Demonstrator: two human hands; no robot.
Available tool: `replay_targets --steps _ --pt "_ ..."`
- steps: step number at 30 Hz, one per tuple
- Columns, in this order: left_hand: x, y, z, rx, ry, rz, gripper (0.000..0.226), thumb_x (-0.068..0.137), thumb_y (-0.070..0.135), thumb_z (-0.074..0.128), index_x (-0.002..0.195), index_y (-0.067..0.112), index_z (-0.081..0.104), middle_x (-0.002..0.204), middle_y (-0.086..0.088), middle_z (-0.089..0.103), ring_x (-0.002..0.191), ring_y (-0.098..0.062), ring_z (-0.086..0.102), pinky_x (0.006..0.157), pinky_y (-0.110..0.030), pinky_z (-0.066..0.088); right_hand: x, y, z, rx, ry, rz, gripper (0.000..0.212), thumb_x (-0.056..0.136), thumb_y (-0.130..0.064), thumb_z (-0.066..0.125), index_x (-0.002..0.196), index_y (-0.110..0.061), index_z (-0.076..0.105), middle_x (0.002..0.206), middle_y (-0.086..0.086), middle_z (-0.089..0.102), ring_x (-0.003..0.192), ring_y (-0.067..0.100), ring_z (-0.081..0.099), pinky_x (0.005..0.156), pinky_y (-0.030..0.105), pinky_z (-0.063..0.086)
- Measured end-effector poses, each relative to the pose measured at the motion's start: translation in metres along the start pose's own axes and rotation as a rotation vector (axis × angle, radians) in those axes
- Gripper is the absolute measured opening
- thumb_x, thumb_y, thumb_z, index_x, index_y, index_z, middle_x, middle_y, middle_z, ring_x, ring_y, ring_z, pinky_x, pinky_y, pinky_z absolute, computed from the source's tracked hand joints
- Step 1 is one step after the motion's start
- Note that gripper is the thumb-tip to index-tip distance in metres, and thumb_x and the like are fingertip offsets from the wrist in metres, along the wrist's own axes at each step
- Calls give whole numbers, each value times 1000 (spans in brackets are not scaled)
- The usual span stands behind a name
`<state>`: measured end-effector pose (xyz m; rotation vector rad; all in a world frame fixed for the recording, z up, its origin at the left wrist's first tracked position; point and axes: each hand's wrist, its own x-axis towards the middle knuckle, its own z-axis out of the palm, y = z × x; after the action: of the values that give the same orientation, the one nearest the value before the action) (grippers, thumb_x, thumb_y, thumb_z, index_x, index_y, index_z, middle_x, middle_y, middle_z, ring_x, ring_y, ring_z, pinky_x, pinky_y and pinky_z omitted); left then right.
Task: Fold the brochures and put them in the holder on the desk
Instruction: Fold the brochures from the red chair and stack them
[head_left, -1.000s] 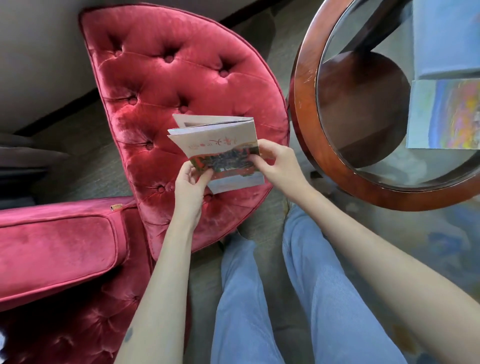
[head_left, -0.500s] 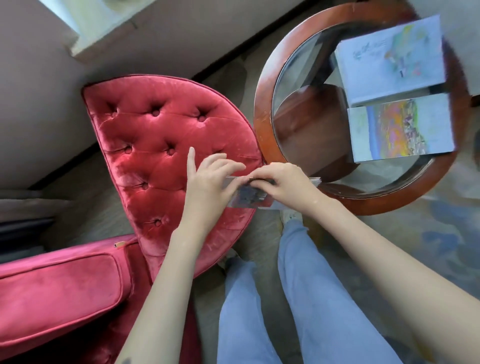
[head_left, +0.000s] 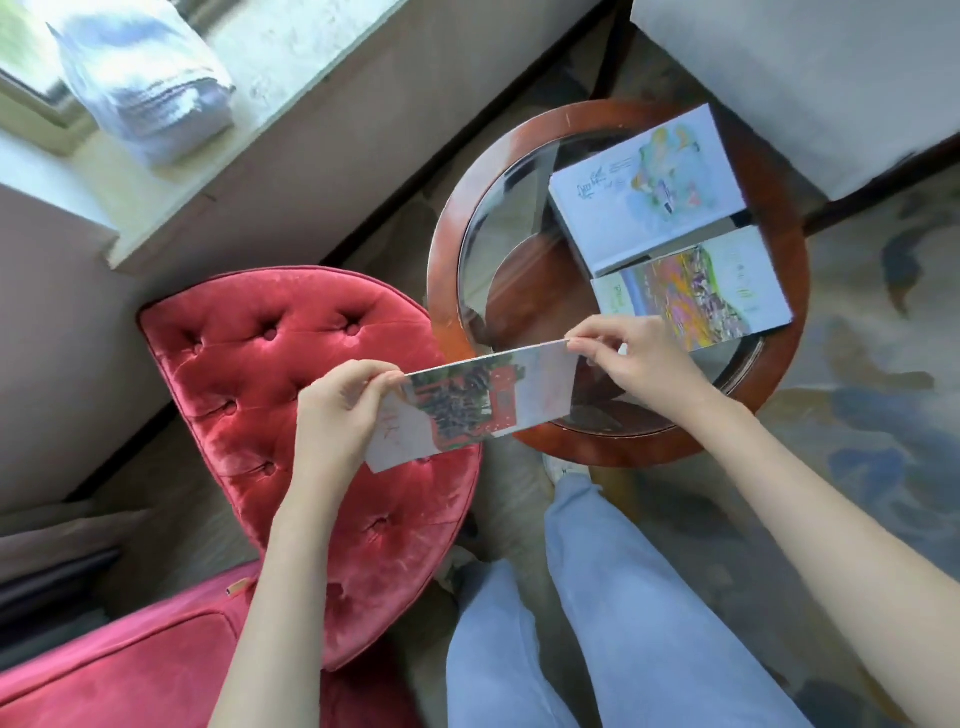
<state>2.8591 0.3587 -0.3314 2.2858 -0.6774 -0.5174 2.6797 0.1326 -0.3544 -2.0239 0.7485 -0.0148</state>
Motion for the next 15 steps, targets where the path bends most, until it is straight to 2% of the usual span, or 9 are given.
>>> replay_targets --steps 1,3,5,8,10,12,13,15 --pt "0 3 2 -48 27 -38 14 85 7 63 76 16 69 74 15 65 69 16 57 66 -1 38 1 5 -5 86 69 33 9 88 -23 61 88 -29 69 76 -21 66 66 4 61 68 22 52" --pt "-2 7 5 -215 104 -141 14 88 8 60 78 13 69 69 18 66 65 12 58 64 -3 42 2 12 -8 312 208 129 11 91 -21 58 93 -27 67 82 -17 68 67 -1 62 68 12 50" --pt "-5 12 9 -467 174 -283 16 92 13 56 83 14 69 67 15 69 66 3 59 65 -13 48 3 15 -4 565 249 287 14 94 -23 52 104 -22 62 95 -8 69 78 0 63 74 14 49" --pt "-8 19 22 -733 174 -465 20 95 21 50 90 13 67 76 7 72 71 -8 64 69 -23 54 -3 10 13 897 49 515 31 97 -38 40 116 -18 53 119 7 63 103 13 63 92 31 49" --pt "-10 25 34 -821 142 -551 24 95 25 48 96 8 64 81 1 70 76 -13 64 72 -27 54 -10 0 26 995 -87 503 42 90 -51 37 116 -22 53 121 6 63 109 17 62 95 35 49" --pt "-14 32 47 -851 109 -596 25 95 24 46 96 7 63 81 0 70 78 -17 62 74 -30 53 -15 -9 36 1069 -178 451 46 80 -58 40 114 -30 55 116 -1 66 107 16 63 92 33 50" --pt "-16 36 54 -845 103 -605 23 96 23 46 94 8 63 79 2 70 78 -17 62 74 -30 52 -15 -12 39 1107 -182 432 43 82 -55 43 114 -31 56 114 -3 67 105 15 64 88 31 51" --pt "-20 42 64 -814 108 -615 21 97 21 46 91 11 64 78 4 71 74 -12 63 70 -27 53 -15 -12 39 1139 -99 410 27 92 -35 49 117 -28 57 107 -3 70 97 12 66 80 25 52"
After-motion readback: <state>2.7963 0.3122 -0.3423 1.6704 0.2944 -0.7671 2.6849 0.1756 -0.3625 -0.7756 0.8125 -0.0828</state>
